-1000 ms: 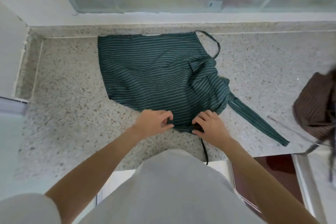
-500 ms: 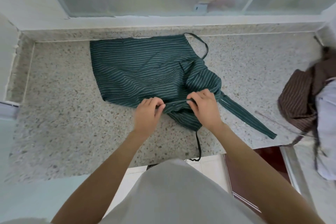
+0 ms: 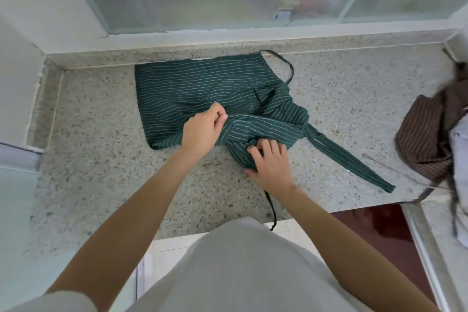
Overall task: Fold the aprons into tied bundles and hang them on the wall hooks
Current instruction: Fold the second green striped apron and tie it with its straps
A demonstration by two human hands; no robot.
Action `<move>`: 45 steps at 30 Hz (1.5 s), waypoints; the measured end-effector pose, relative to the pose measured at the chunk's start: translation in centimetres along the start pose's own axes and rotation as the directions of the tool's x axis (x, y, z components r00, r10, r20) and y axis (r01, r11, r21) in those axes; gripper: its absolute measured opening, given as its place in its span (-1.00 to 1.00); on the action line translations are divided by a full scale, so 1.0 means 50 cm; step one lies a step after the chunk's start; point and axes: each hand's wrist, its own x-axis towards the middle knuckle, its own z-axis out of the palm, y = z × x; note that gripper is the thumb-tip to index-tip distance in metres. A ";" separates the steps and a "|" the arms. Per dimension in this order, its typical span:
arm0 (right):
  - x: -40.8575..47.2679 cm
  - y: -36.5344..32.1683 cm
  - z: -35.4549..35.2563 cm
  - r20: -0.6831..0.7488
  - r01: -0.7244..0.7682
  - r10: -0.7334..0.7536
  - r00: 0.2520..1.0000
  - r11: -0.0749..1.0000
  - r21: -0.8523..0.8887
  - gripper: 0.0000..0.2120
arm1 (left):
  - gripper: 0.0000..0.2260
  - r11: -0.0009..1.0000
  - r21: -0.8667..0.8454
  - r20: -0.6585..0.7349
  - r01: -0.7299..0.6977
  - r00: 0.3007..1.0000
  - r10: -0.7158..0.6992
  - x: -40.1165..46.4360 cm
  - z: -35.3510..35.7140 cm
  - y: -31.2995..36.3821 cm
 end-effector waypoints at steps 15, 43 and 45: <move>0.108 -0.060 -0.050 -0.245 -0.026 0.062 0.967 0.989 0.145 -0.71 | -0.87 0.988 -0.145 0.095 0.059 0.994 -0.045 0.058 -0.030 -0.021; -0.062 0.109 -0.183 -0.071 0.129 -0.109 0.991 0.895 0.428 -0.70 | -0.82 0.981 -0.180 -0.182 0.072 0.978 -0.105 -0.234 0.003 0.103; -0.108 0.129 -0.153 0.001 0.105 -0.111 0.994 0.942 0.318 -0.69 | -0.84 0.986 -0.163 -0.093 0.042 0.994 -0.058 -0.291 -0.006 0.084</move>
